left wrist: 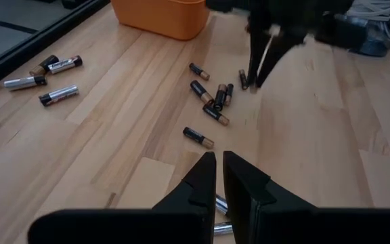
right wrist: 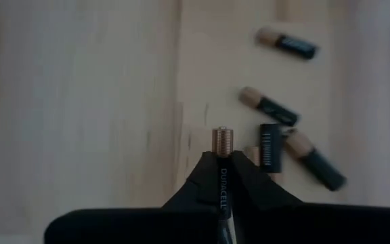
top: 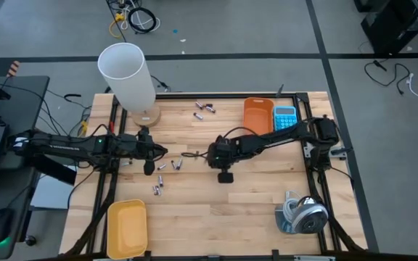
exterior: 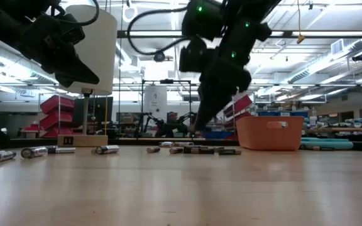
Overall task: Sort batteries
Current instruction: Put the black battery into the orange bin
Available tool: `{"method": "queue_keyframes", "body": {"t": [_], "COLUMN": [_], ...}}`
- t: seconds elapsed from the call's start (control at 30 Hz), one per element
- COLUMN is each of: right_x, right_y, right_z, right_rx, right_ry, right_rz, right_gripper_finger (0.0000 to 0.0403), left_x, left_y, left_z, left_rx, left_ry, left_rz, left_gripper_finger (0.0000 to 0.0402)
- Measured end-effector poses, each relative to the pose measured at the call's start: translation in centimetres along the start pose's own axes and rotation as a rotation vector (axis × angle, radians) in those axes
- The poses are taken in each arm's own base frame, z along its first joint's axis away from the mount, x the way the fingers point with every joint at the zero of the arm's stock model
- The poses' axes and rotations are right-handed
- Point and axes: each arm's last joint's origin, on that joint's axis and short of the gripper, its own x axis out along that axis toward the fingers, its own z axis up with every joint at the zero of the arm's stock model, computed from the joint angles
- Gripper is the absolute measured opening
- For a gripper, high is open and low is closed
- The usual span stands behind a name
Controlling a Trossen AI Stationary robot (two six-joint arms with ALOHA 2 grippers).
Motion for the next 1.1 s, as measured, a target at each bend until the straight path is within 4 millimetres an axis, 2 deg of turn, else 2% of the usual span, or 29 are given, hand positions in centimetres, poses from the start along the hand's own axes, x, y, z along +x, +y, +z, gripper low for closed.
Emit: {"method": "queue_keyframes", "body": {"t": [0.3,0.43,0.63,0.87,0.97,1.1], "right_x": [-5.8,-8.2,-10.7,-12.0,-11.7,-11.4], "right_y": [-2.2,-4.4,-8.5,-13.1,-14.1,-14.4], "right_z": [0.9,0.8,-1.0,-3.9,-4.7,-5.5], "right_rx": [0.189,0.357,0.674,0.831,0.872,0.906], "right_ry": [-0.148,-0.201,-0.186,-0.078,-0.024,0.053], "right_rz": [-0.028,-0.064,-0.189,-0.338,-0.363,-0.405], "right_gripper_finger": [0.0005,0.0005,0.0005,0.0005,0.0005,0.0006], "left_x": [0.0,0.0,0.0,0.0,0.0,0.0], "left_y": [0.0,0.0,0.0,0.0,0.0,0.0], "left_z": [0.0,0.0,0.0,0.0,0.0,0.0], "left_rx": [0.000,-0.001,0.000,0.000,-0.001,-0.001], "left_ry": [-0.001,-0.001,-0.001,0.000,0.000,0.001], "left_rz": [0.000,0.000,0.000,0.000,0.000,0.000], "left_gripper_finger": [0.0030,0.0030,0.0030,0.0030,0.0030,0.0030]}}
